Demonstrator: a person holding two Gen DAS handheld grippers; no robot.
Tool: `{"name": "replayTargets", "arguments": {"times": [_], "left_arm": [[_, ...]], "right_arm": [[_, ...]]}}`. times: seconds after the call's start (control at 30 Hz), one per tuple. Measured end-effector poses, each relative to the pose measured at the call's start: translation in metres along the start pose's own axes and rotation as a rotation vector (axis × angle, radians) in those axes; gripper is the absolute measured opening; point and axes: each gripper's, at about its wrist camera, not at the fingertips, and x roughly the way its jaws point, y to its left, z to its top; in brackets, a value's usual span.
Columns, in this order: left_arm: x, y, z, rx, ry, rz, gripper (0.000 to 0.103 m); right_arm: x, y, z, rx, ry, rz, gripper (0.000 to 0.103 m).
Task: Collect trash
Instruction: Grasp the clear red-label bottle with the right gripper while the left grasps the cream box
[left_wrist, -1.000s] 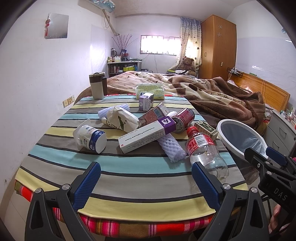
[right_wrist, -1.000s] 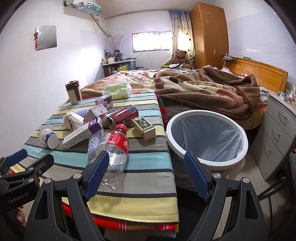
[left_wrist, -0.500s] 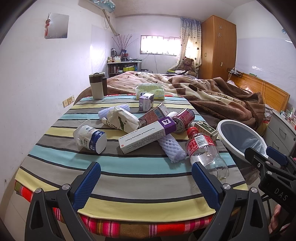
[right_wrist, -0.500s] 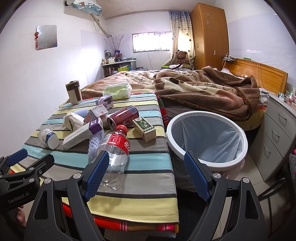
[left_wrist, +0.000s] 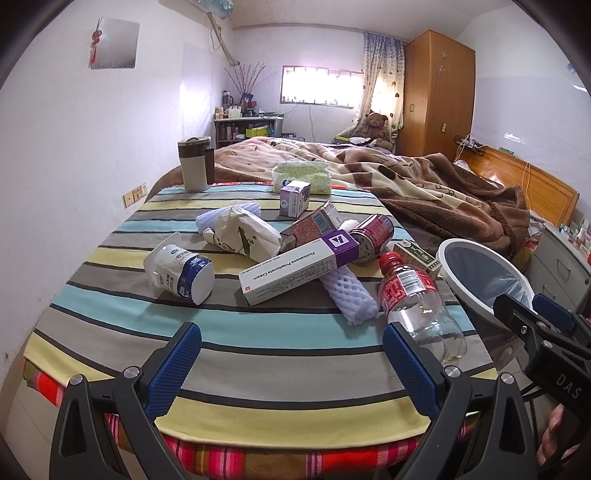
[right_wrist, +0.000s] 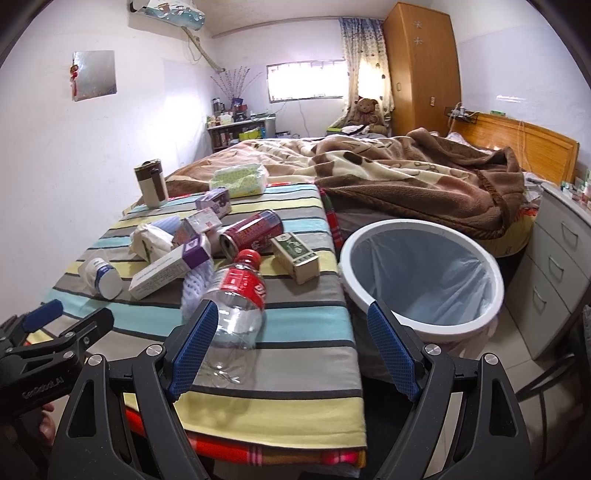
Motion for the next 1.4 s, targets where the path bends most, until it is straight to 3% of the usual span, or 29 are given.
{"name": "replayTargets", "arguments": {"times": [0.3, 0.47, 0.8, 0.9, 1.07, 1.4], "left_arm": [[0.030, 0.035, 0.010, -0.035, 0.048, -0.003, 0.100], [0.051, 0.050, 0.020, -0.033, 0.068, -0.048, 0.100], [0.110, 0.032, 0.046, 0.149, 0.149, -0.154, 0.098], [0.120, 0.022, 0.053, 0.204, 0.143, -0.156, 0.096], [0.139, 0.011, 0.059, 0.297, 0.191, -0.177, 0.096], [0.171, 0.007, 0.065, 0.338, 0.272, -0.245, 0.095]], "right_arm": [[0.021, 0.022, 0.003, -0.025, 0.049, 0.108, 0.085], [0.042, 0.032, 0.001, -0.038, 0.120, 0.120, 0.085], [0.068, 0.039, -0.001, -0.028, 0.218, 0.133, 0.080], [0.073, 0.039, -0.001, -0.024, 0.235, 0.135, 0.079], [0.078, 0.037, -0.001, -0.024, 0.256, 0.133, 0.065], [0.078, 0.031, -0.002, -0.022, 0.259, 0.154, 0.065]]}}
